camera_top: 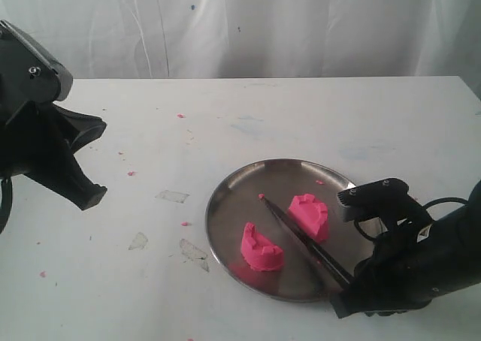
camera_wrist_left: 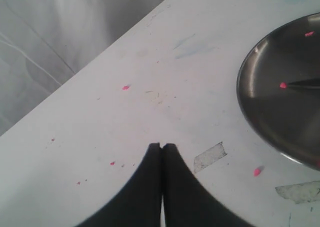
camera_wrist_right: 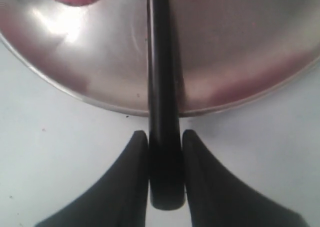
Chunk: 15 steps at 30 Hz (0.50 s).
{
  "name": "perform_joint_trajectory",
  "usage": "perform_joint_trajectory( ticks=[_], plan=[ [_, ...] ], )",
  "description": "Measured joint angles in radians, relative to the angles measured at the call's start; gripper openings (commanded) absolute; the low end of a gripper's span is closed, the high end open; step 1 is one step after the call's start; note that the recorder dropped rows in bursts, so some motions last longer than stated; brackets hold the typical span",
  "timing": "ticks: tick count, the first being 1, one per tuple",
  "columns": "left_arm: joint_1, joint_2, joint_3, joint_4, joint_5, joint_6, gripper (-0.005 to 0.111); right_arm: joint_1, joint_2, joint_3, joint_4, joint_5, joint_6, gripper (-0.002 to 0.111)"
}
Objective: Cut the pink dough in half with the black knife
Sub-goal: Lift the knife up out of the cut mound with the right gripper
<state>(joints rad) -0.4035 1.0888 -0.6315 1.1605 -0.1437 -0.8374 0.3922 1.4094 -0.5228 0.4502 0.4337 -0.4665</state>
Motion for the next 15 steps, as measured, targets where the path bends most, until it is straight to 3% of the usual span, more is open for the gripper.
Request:
perform_joint_trajectory(
  ticks=[3,9,15],
  plan=[
    [0.0,0.0,0.0,0.0,-0.021,0.0,0.0,0.0,0.0,-0.006,0.045,0.03,-0.057,0.0],
    [0.0,0.0,0.0,-0.002,-0.022,0.0,0.0,0.0,0.0,-0.006,0.306,0.128,-0.38,0.0],
    [0.0,0.0,0.0,-0.004,-0.022,0.0,0.0,0.0,0.002,-0.006,0.328,0.06,-0.392,0.0]
  ],
)
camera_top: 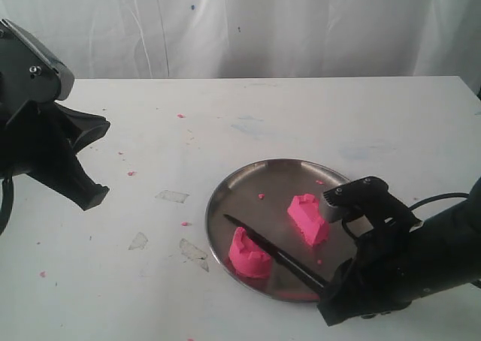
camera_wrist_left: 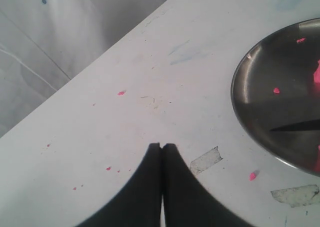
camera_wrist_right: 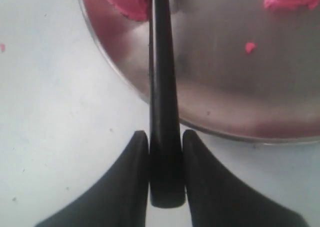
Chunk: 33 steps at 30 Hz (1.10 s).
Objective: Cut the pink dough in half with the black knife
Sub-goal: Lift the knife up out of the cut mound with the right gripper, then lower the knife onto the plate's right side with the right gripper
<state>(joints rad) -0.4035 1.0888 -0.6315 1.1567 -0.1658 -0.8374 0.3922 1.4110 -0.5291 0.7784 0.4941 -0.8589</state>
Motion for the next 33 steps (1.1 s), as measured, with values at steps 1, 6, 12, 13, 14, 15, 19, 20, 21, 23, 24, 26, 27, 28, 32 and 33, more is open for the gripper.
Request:
perform_joint_trajectory(
  ticks=[1,6,12,13,14,15,19,20,21,23,24,26,27,28,32,33],
  plan=[
    [0.0,0.0,0.0,0.0,0.0,0.0,0.0,0.0,0.0,-0.002,0.001,-0.015,0.01,0.0],
    [0.0,0.0,0.0,0.0,0.0,0.0,0.0,0.0,-0.074,-0.049,-0.001,-0.042,0.05,0.0],
    [0.0,0.0,0.0,0.0,0.0,0.0,0.0,-0.016,-0.231,-0.07,-0.069,-0.36,0.054,0.0],
    [0.0,0.0,0.0,0.0,0.0,0.0,0.0,-0.023,-0.231,-0.07,-0.071,-0.406,0.054,0.0],
    [0.0,0.0,0.0,0.0,0.0,0.0,0.0,-0.039,-0.227,-0.07,-0.072,-0.475,0.054,0.0],
    [0.0,0.0,0.0,0.0,0.0,0.0,0.0,-0.046,-0.218,-0.07,-0.064,-0.5,0.054,0.0],
    [0.0,0.0,0.0,0.0,0.0,0.0,0.0,-0.085,-0.128,-0.072,0.03,-0.554,0.054,0.0],
    [0.0,0.0,0.0,0.0,0.0,0.0,0.0,-0.092,-0.107,-0.072,0.049,-0.554,0.054,0.0],
    [0.0,0.0,0.0,0.0,0.0,0.0,0.0,-0.094,-0.088,-0.072,0.06,-0.55,0.054,0.0],
    [0.0,0.0,0.0,0.0,0.0,0.0,0.0,-0.101,-0.054,-0.075,0.077,-0.533,0.056,0.0],
    [0.0,0.0,0.0,0.0,-0.001,0.0,0.0,-0.103,-0.042,-0.077,0.08,-0.525,0.056,0.0],
    [0.0,0.0,0.0,0.0,-0.001,0.0,0.0,-0.105,-0.013,-0.082,0.08,-0.506,0.056,0.0],
    [0.0,0.0,0.0,0.0,-0.001,0.0,0.0,-0.105,-0.001,-0.084,0.08,-0.494,0.058,0.0],
    [0.0,0.0,0.0,0.0,-0.001,0.0,0.0,-0.105,0.013,-0.084,0.08,-0.494,0.058,0.0],
    [0.0,0.0,0.0,0.0,-0.002,0.0,0.0,-0.107,0.06,-0.092,0.08,-0.459,0.058,0.0],
    [0.0,0.0,0.0,-0.002,-0.002,0.0,0.0,-0.107,0.067,-0.094,0.08,-0.452,0.058,0.0]
  ],
)
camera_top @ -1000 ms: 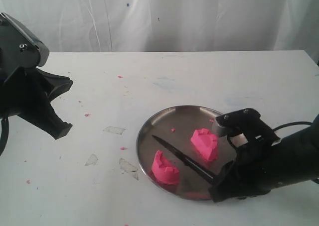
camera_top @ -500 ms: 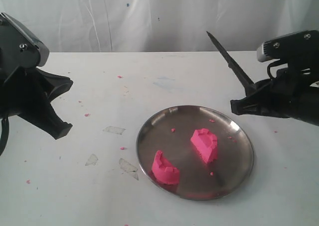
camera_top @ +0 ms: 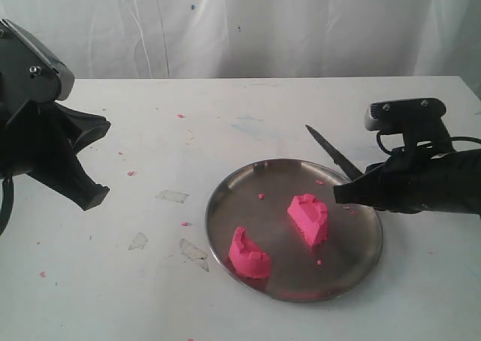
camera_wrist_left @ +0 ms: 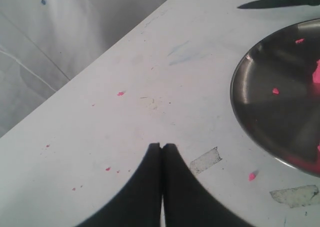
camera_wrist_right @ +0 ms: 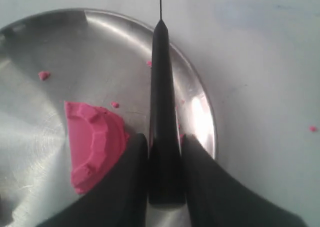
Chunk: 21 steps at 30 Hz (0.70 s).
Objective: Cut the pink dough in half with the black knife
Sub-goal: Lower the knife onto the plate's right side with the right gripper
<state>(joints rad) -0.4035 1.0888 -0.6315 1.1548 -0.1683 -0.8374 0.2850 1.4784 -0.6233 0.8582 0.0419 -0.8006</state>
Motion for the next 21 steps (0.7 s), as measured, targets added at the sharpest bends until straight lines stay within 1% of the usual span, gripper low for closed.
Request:
perform_joint_trajectory(
  ticks=[11,21],
  plan=[
    [0.0,0.0,0.0,0.0,-0.014,0.0,0.0,0.0,0.102,-0.02,0.0,0.078,0.002,0.0],
    [0.0,0.0,0.0,0.0,-0.025,0.0,0.0,0.0,0.13,-0.021,0.0,0.123,0.004,0.0]
  ],
)
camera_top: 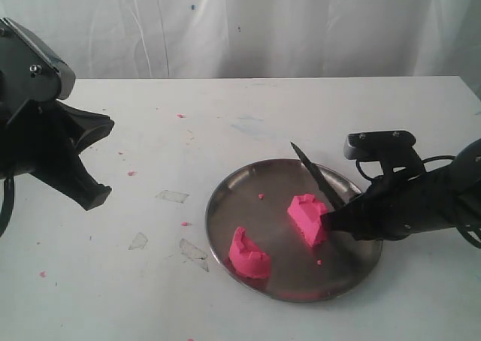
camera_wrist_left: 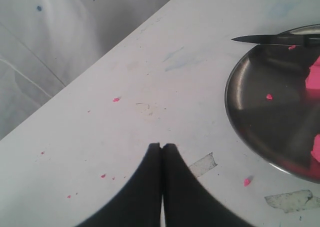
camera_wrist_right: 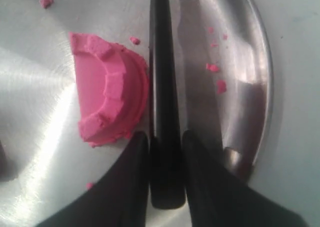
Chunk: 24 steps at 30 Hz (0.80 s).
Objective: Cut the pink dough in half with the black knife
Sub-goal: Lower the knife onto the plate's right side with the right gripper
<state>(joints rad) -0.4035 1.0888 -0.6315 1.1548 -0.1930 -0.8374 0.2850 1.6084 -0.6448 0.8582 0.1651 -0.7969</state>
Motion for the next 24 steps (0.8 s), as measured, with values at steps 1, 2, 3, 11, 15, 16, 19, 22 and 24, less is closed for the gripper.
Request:
perform_joint_trajectory(
  ticks=[1,2,3,11,15,16,19,22,24],
  plan=[
    [0.0,0.0,0.0,0.0,0.0,0.0,0.0,0.0,0.009,0.0,0.0,0.008,0.0,0.0],
    [0.0,0.0,0.0,0.0,0.0,0.0,0.0,0.0,0.015,0.0,0.0,0.016,0.0,0.0],
    [0.0,0.0,0.0,0.0,0.0,0.0,0.0,0.0,0.023,0.0,0.0,0.022,0.0,0.0],
    [0.0,0.0,0.0,0.0,0.0,0.0,0.0,0.0,0.047,-0.002,-0.002,0.018,0.0,0.001],
    [0.0,0.0,0.0,-0.002,-0.008,0.0,0.0,0.0,0.047,-0.002,-0.004,0.014,0.0,0.007],
    [0.0,0.0,0.0,-0.002,-0.011,0.0,0.0,0.0,0.047,-0.002,-0.006,0.012,0.0,0.009],
    [0.0,0.0,0.0,-0.002,-0.017,0.0,0.0,0.0,0.047,-0.002,-0.01,0.008,0.0,0.01],
    [0.0,0.0,0.0,-0.002,-0.017,0.0,0.0,0.0,0.047,-0.002,-0.02,0.001,0.0,0.01],
    [0.0,0.0,0.0,-0.002,-0.019,0.0,0.0,0.0,0.047,-0.002,-0.024,-0.005,0.0,0.01]
  ],
)
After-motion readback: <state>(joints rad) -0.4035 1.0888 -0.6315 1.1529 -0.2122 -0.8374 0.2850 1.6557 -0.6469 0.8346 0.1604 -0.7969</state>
